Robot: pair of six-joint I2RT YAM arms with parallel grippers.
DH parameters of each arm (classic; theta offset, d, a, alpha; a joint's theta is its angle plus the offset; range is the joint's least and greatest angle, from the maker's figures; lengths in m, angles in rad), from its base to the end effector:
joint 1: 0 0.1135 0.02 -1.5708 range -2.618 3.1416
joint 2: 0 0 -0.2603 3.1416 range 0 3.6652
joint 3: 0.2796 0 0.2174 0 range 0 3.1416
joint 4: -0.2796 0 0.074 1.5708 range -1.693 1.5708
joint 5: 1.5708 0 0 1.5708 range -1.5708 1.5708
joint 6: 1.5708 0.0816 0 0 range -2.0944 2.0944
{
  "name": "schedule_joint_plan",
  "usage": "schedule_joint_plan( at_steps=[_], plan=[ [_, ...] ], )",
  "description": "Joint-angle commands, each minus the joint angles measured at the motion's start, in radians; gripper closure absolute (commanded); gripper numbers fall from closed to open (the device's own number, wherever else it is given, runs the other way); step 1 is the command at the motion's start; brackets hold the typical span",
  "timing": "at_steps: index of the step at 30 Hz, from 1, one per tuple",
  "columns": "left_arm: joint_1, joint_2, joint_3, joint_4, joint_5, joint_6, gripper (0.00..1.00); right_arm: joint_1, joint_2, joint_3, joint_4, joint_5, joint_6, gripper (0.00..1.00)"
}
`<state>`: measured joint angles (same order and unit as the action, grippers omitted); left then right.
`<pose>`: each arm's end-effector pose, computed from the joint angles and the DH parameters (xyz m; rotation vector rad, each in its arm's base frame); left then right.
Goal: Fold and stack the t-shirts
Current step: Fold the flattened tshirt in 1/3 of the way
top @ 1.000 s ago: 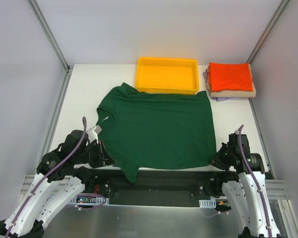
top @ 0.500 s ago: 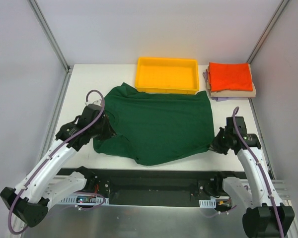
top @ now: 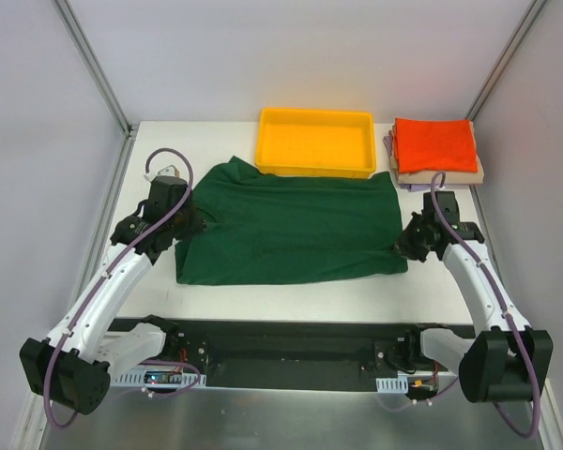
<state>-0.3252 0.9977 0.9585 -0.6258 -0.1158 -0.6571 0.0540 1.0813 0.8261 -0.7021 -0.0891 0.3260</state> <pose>0.2039 -0.0588 0.2883 -0.4363 2.2191 -0.4033 0.2037 0.0183 0.2216 0.3092 2.5244 0.2634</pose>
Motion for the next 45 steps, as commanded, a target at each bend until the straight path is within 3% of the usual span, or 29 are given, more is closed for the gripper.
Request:
schedule_joint_plan(
  at_steps=[1, 19, 24, 29, 30, 31, 33, 35, 36, 37, 39, 42, 45],
  plan=[
    [0.008, 0.009, -0.004, 0.164, -0.045, 0.070, 1.00, -0.013, 0.051, 0.061, 0.072, 0.029, -0.019, 0.99],
    [0.029, 0.179, -0.004, 0.437, -0.015, 0.295, 1.00, -0.028, 0.129, 0.051, 0.138, 0.083, -0.001, 0.97],
    [0.054, 0.275, 0.019, 0.451, -0.021, 0.300, 1.00, -0.033, 0.204, 0.065, 0.174, 0.083, 0.001, 0.94],
    [0.100, 0.438, 0.074, 0.529, -0.018, 0.310, 1.00, -0.039, 0.334, 0.117, 0.257, 0.190, 0.008, 0.87],
    [0.113, 0.484, 0.100, 0.532, -0.013, 0.309, 0.94, -0.042, 0.369, 0.140, 0.280, 0.210, 0.001, 0.84],
    [0.124, 0.522, 0.138, 0.531, -0.002, 0.306, 0.84, -0.045, 0.402, 0.169, 0.280, 0.222, -0.005, 0.73],
    [0.144, 0.597, 0.227, 0.497, 0.018, 0.303, 0.79, -0.045, 0.460, 0.241, 0.263, 0.241, -0.027, 0.51],
    [0.153, 0.645, 0.304, 0.401, 0.005, 0.286, 0.47, -0.046, 0.488, 0.298, 0.224, 0.235, -0.039, 0.33],
    [0.153, 0.644, 0.316, 0.365, -0.001, 0.271, 0.19, -0.045, 0.483, 0.301, 0.214, 0.214, -0.051, 0.24],
    [0.153, 0.628, 0.309, 0.356, -0.001, 0.260, 0.01, -0.042, 0.465, 0.295, 0.210, 0.192, -0.056, 0.19],
    [0.153, 0.570, 0.261, 0.348, 0.018, 0.237, 0.01, -0.028, 0.404, 0.248, 0.216, 0.167, -0.077, 0.03],
    [0.153, 0.445, 0.142, 0.348, 0.069, 0.168, 0.01, -0.003, 0.294, 0.138, 0.223, 0.115, -0.091, 0.04],
    [0.153, 0.333, 0.007, 0.356, 0.194, 0.090, 0.01, 0.046, 0.206, 0.018, 0.297, -0.032, -0.104, 0.04]
  ],
)
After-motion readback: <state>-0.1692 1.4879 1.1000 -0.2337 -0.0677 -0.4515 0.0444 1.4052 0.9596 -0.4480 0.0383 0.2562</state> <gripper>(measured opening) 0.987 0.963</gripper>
